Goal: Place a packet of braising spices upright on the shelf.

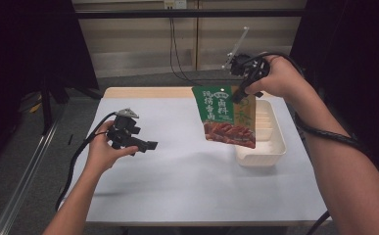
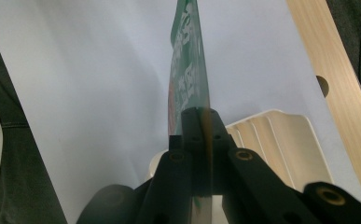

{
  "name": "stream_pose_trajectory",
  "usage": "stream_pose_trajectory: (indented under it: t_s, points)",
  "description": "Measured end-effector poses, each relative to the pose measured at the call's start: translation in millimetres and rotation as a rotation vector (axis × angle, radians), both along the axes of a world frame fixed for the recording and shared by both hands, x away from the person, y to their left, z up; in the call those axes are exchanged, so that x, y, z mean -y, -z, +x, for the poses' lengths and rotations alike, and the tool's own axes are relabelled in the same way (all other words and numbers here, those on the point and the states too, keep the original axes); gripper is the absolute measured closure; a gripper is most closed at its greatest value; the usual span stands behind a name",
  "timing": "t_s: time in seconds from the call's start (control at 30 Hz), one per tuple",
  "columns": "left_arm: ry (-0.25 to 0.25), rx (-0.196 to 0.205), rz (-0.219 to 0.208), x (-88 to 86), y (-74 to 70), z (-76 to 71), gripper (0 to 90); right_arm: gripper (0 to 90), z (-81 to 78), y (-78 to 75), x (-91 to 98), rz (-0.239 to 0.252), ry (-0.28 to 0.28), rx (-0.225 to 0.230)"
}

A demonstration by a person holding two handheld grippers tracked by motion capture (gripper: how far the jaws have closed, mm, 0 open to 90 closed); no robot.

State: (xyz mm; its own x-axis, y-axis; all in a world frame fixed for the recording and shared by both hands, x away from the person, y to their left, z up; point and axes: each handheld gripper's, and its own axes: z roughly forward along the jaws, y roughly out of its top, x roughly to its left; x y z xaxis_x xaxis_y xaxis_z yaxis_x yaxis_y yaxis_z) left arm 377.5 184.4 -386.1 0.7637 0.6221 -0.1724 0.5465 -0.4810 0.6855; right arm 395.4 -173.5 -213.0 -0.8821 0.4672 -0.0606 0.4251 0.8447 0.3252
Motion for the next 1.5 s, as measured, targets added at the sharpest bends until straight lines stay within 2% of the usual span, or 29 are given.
stream_pose_trajectory:
  t_s: [0.13,0.17,0.2,0.23,0.3,0.4,0.43,1.07,1.27,1.5]
  points:
    - [-0.012,-0.007,-0.003,-1.3,3.1,-0.5,5.1,90.0,-1.1,-1.6,7.7,-0.003,0.013,0.004]
    - [0.004,-0.008,0.015,-2.7,2.8,0.1,5.1,90.0,-1.2,-2.2,10.1,-0.003,0.016,0.007]
    - [-0.016,0.004,-0.003,-1.6,4.8,-0.7,5.1,90.0,-1.6,-2.8,12.2,-0.001,0.021,0.003]
    - [-0.017,-0.003,-0.012,-1.8,5.7,-0.9,5.1,90.0,-1.7,-3.5,14.5,-0.002,0.027,0.007]
    - [-0.006,-0.003,-0.003,-2.8,5.9,-0.5,5.1,90.0,-1.9,-4.2,19.1,0.001,0.035,0.012]
    - [-0.016,-0.009,-0.006,-2.2,6.8,-1.6,5.1,90.0,-2.5,-5.3,25.8,0.005,0.052,0.011]
    - [-0.003,-0.008,0.007,-3.1,6.7,-1.3,5.1,90.0,-2.9,-5.4,27.7,0.005,0.056,0.014]
    - [-0.008,0.003,-0.001,-2.0,7.6,-2.7,4.8,90.0,-10.4,-11.8,64.2,0.004,0.138,0.029]
    - [-0.002,0.008,-0.001,-1.3,8.5,-3.5,4.3,90.0,-13.8,-12.1,70.7,-0.007,0.142,0.033]
    - [-0.006,0.012,-0.003,-2.6,7.3,-3.6,4.0,90.0,-16.7,-10.5,79.8,0.007,0.159,0.031]
